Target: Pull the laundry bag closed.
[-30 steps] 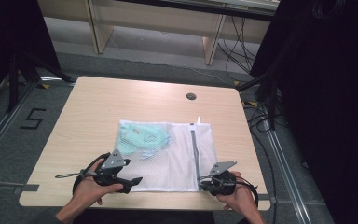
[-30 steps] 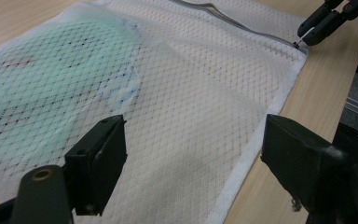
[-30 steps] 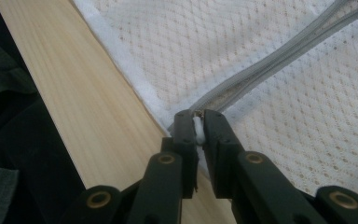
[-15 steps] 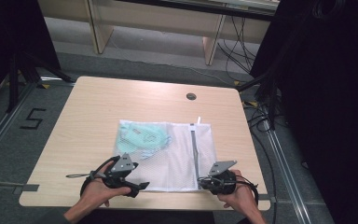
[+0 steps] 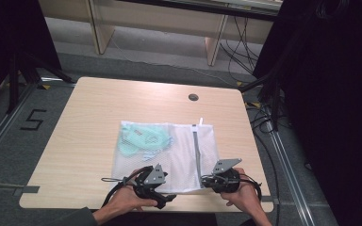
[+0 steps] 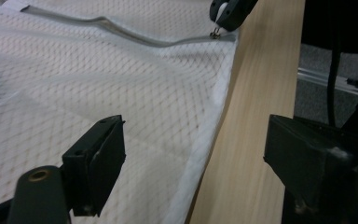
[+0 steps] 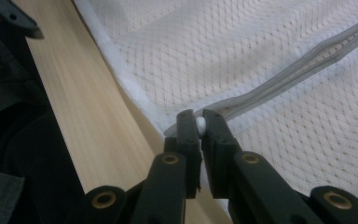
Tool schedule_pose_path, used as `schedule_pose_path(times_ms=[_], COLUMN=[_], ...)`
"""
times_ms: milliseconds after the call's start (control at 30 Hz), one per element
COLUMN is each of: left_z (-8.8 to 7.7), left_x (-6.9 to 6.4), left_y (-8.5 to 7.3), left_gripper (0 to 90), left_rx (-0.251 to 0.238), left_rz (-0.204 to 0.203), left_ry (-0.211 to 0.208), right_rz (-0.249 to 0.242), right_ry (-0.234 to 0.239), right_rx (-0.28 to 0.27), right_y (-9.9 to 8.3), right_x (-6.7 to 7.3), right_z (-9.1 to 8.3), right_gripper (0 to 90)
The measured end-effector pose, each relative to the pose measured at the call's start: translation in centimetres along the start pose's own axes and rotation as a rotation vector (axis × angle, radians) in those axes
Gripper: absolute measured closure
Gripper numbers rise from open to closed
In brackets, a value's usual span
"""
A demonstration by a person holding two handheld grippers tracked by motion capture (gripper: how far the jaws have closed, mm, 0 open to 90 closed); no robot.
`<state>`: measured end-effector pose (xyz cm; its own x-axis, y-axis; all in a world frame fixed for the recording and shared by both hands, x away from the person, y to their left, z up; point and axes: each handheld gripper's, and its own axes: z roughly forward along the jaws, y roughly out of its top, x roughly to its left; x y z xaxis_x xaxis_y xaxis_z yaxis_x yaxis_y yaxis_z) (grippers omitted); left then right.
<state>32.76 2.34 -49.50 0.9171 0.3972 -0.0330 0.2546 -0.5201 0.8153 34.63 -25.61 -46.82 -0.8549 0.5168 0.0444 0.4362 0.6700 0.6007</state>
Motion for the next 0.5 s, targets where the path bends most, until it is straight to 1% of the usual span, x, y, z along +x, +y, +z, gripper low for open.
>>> schedule_pose_path(times_ms=[33,67,100,133,200,233,267,300,333,367,400,433,467,500], left_z=[0.3,0.5,0.7,0.9,1.3,1.4,1.6,1.6,1.7,2.1,2.1,2.4,2.5,2.6], left_x=[-0.2,-0.2,-0.2,-0.4,-0.5,-0.6,-0.9,-0.9,-1.0,-1.4,-1.4,-1.5,-1.6,-1.6], left_y=[0.1,0.1,0.2,0.2,0.4,0.5,0.6,0.6,0.7,0.9,0.9,1.0,1.0,1.1], left_gripper=[20.6,21.0,21.2,21.7,24.0,24.0,26.7,28.5,29.3,29.5,29.6,29.8,29.8,30.8], left_rx=[-0.015,-0.015,-0.015,-0.027,-0.027,-0.026,-0.032,-0.032,-0.022,-0.023,-0.023,-0.028,-0.028,-0.025], left_rz=[-0.025,-0.01,-0.004,-0.017,-0.005,0.001,0.001,0.001,0.023,0.036,0.036,0.044,0.04,0.04], left_ry=[-0.006,-0.01,-0.012,-0.019,-0.02,-0.021,-0.021,-0.021,-0.016,-0.027,-0.027,-0.027,-0.026,-0.027], right_rz=[0.0,-0.004,-0.009,0.013,-0.008,-0.008,-0.019,-0.005,0.011,0.011,-0.005,-0.007,-0.007,-0.008], right_ry=[0.0,0.0,0.005,0.002,0.005,0.005,0.002,0.0,0.005,0.011,0.015,0.009,0.009,0.001], right_rx=[0.0,-0.001,0.012,-0.017,0.012,0.012,0.005,-0.023,-0.008,-0.012,0.006,0.003,0.003,-0.026], right_y=[0.0,0.1,0.2,0.1,0.4,0.4,0.5,0.4,0.5,0.5,0.6,0.6,0.6,0.6], right_x=[0.0,-0.1,-0.1,0.1,-0.2,-0.2,-0.3,-0.1,0.0,-0.1,-0.2,-0.3,-0.3,-0.3], right_z=[0.0,0.0,-0.2,0.1,-0.2,-0.2,-0.2,0.0,-0.1,-0.1,-0.3,-0.3,-0.3,-0.1], right_gripper=[86.5,86.5,86.5,86.5,86.5,86.5,86.5,86.4,86.5,86.5,86.5,86.5,86.5,86.5])
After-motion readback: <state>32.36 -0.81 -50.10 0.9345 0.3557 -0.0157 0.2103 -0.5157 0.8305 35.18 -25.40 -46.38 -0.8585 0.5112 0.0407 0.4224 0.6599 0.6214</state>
